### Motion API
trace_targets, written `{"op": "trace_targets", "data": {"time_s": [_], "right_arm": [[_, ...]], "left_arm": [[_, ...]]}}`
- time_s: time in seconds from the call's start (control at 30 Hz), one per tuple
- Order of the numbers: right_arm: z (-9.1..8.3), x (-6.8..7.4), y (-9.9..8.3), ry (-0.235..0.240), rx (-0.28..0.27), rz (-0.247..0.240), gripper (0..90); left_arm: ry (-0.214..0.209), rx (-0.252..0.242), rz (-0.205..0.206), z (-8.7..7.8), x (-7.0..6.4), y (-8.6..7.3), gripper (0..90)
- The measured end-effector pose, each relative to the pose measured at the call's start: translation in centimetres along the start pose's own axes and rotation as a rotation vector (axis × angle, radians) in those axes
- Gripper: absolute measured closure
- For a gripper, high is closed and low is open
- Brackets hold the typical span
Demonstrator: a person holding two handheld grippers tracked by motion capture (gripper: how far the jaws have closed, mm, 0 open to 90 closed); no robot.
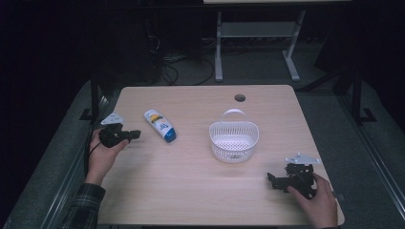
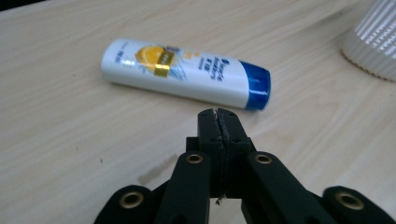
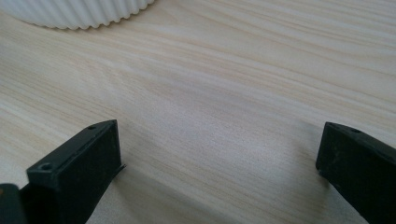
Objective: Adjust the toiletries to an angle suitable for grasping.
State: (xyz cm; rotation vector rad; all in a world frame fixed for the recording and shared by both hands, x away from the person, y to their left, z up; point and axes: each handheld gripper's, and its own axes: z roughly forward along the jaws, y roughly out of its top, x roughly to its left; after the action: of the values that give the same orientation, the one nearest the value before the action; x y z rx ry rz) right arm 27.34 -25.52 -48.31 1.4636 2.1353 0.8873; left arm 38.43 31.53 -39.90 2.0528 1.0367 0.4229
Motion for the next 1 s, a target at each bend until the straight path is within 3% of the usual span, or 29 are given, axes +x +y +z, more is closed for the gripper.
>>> {"op": "trace_targets", "data": {"time_s": [0.4, 1.0], "right_arm": [[0.0, 0.0, 0.0, 0.0, 0.0, 0.0, 0.0], [0.0, 0.0, 0.0, 0.0, -0.001, -0.001, 0.0]], "left_arm": [[0.034, 0.002, 0.005, 3.0, 1.7, 3.4, 64.7], [0.066, 0.051, -0.031, 7.2, 5.1, 5.4, 52.8]]}}
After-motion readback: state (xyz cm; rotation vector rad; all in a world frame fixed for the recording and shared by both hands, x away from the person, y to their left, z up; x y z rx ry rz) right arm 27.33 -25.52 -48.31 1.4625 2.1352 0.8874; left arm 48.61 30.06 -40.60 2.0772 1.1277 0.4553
